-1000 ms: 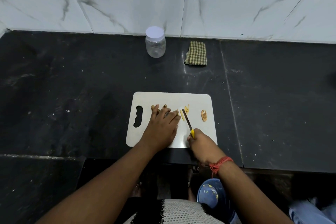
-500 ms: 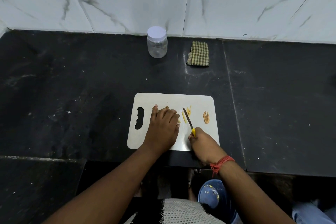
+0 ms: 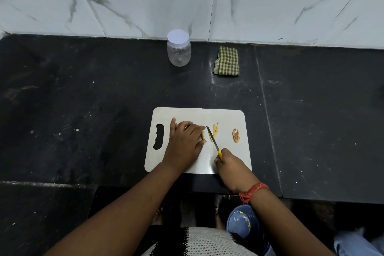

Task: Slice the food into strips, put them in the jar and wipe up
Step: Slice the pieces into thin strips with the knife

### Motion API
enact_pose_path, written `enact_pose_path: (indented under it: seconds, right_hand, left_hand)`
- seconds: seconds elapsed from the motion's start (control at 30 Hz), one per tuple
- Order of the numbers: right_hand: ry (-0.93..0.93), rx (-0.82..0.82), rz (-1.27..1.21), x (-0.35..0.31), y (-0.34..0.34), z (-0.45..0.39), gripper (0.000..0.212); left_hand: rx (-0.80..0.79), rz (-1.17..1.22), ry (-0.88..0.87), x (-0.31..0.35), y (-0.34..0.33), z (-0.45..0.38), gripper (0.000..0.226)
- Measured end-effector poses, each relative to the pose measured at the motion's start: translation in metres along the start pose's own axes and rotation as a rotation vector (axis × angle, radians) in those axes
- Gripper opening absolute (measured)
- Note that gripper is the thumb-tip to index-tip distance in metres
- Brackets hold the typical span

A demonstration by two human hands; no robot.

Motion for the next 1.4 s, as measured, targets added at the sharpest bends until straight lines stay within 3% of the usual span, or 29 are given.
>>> enact_pose_path:
  seconds: [0.6, 1.03, 1.4]
  right_hand:
    - [0.099, -0.007, 0.094, -0.002, -0.010, 0.004, 0.008]
    - [0.082, -0.014, 0.113, 0.000, -0.010, 0.006, 0.007]
    - [0.071, -0.019, 0.138, -0.002, -0.014, 0.010, 0.007]
  left_hand:
    - [-0.019, 0.122, 0.109, -0.013, -0.007, 0.002, 0.040]
    - [-0.010, 0.125, 0.119, -0.017, -0.006, 0.000, 0.027]
    - [-0.003, 0.056, -0.009, -0.014, -0.005, -0.001, 0.030]
Point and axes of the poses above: each hand's wrist, its own z-axis away from the middle knuckle, its own y-axis out of the back of the hand, x = y × z, the point moved 10 cm from there along -z, towards the middle knuckle, and after that the axes turned 6 degrees about x, right-handed, at the moved point
